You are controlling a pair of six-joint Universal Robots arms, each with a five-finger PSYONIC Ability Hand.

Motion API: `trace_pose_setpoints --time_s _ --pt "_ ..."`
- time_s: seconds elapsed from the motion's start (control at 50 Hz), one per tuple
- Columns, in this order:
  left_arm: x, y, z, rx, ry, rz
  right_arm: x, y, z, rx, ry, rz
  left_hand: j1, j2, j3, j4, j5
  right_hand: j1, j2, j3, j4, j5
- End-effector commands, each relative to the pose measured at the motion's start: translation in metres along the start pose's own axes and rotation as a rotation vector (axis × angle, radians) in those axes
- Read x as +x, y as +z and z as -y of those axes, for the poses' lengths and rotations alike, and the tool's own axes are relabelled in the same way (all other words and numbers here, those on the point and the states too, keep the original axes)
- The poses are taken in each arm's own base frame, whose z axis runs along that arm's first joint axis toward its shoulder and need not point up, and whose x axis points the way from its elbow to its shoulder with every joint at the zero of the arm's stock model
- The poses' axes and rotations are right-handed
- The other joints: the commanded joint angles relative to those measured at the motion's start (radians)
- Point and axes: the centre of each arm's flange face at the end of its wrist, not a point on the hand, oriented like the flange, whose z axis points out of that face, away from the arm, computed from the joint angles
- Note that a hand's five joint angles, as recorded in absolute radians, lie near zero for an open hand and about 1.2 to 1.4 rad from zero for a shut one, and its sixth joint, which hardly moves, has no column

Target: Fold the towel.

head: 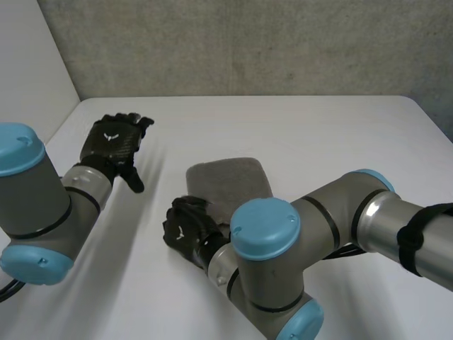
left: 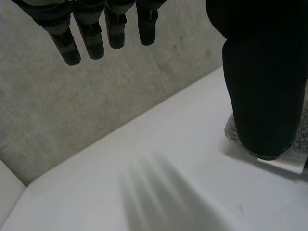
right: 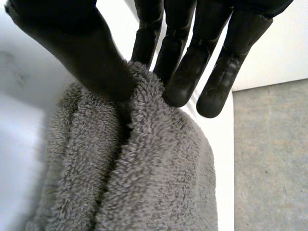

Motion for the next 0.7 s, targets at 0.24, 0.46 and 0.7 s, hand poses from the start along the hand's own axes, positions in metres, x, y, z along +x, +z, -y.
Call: trace_pose_setpoints --time_s 0.24,0.46,0.7 --pt "0.046 0.011 0.034 0.078 -0.112 -0.124 0.126 -0.065 -0.058 0.017 0.809 -0.406 0.036 0.041 0.04 0.039 0.007 -0.819 -0.814 -0.826 -0.825 -0.814" --pt "0.106 0.011 -0.024 -0.135 -0.167 -0.262 0.098 -0.045 -0.105 -0.214 1.001 -0.265 0.036 0.041 0.04 0.039 0.007 -0.819 -0.814 -0.826 -0.825 -0.814" --pt "0.121 0.026 -0.056 -0.225 -0.143 -0.238 0.075 -0.011 -0.133 -0.305 1.032 -0.181 0.036 0.041 0.04 0.039 0.007 -0.819 -0.814 -0.826 -0.825 -0.814"
